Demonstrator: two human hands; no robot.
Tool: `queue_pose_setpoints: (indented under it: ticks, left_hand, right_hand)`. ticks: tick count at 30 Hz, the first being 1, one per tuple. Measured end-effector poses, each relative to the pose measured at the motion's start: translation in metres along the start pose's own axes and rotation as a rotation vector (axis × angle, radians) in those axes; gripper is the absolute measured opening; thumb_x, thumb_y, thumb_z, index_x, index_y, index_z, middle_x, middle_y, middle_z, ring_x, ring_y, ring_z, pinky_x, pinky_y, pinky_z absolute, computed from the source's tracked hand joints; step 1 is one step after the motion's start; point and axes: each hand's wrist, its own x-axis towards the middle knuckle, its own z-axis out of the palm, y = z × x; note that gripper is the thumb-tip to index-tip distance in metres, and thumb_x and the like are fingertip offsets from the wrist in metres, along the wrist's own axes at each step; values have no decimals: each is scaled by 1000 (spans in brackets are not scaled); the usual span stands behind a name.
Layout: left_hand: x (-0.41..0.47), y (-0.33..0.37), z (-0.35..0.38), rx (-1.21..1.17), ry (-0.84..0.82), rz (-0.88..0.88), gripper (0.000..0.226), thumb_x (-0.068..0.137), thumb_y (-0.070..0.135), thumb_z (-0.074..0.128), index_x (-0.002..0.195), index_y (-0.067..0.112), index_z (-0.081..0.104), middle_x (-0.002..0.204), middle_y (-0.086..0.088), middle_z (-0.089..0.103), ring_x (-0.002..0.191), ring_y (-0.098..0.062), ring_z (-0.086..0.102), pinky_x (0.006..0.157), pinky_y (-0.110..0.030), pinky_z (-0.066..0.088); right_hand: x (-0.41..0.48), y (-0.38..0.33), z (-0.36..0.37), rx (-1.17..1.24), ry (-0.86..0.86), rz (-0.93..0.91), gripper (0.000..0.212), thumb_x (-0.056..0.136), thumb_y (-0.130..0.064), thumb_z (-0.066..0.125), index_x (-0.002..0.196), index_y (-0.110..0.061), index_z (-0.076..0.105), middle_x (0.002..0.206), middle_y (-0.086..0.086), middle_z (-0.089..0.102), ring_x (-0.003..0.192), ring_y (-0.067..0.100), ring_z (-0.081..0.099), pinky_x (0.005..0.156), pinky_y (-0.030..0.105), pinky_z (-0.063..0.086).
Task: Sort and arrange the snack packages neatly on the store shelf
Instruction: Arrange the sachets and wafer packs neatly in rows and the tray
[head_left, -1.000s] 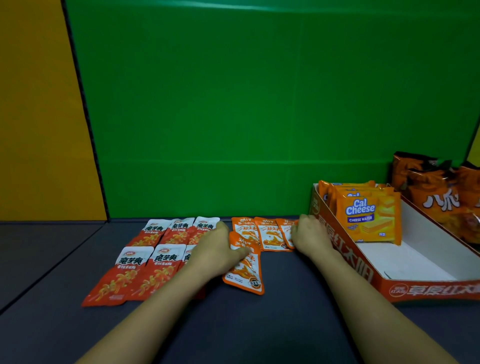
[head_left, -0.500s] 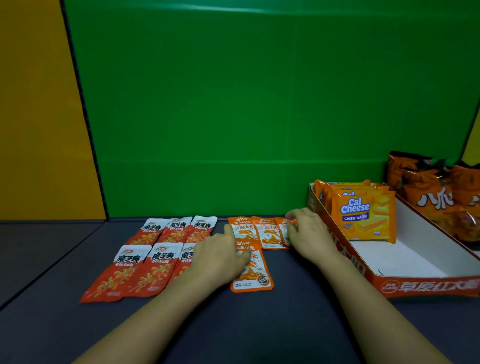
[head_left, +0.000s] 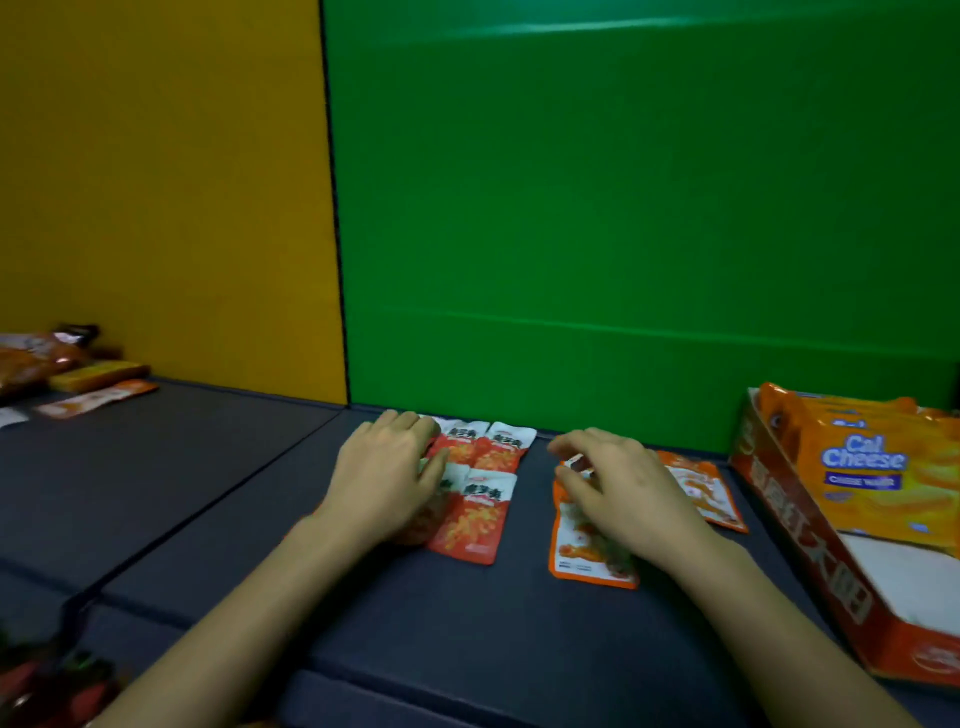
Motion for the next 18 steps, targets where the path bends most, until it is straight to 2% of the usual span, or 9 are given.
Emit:
queue_pose_setpoints:
  ticks: [2,4,8,10,18]
  left_hand:
    - [-19,-19,-6,1,9,-63,37,81,40,45,87,12,68,79,-7,69,76,-30,65,59,-35,48]
    - [-37,-39,-14,10,25,-103,32,80,38,50,88,13,68,80,-6,70,77,-30,66,59,-34,49]
    - [-70,-80,-33,12,71,-181,33,93,38,47,114,15,60,112,-4,66,107,-26,58,82,-33,44]
    - [-85,-104,-45,23,87,-210,36,94,39,43,120,18,56,119,-1,62,113,-22,54,86,-32,41]
    - [-162,-225,-98,68,91,-286,34,94,41,43,116,19,57,117,1,63,112,-20,55,86,-32,41]
  right_hand:
    - [3,-24,5,11,-28,-76,28,91,-28,50,118,-23,58,117,-3,62,109,20,58,91,37,46]
    - [6,-49,12,5,-52,-139,30,92,-31,49,120,-23,56,121,-5,60,113,20,56,93,37,45]
    - [12,-100,26,14,-89,-235,31,93,-32,48,123,-27,54,126,-9,57,117,15,53,94,34,44]
    - [15,-128,35,22,-95,-280,32,93,-32,47,124,-27,53,127,-9,57,117,14,53,93,32,43]
    - [29,-271,87,144,-128,-349,27,92,-35,50,118,-29,56,119,-10,60,110,15,56,90,34,47]
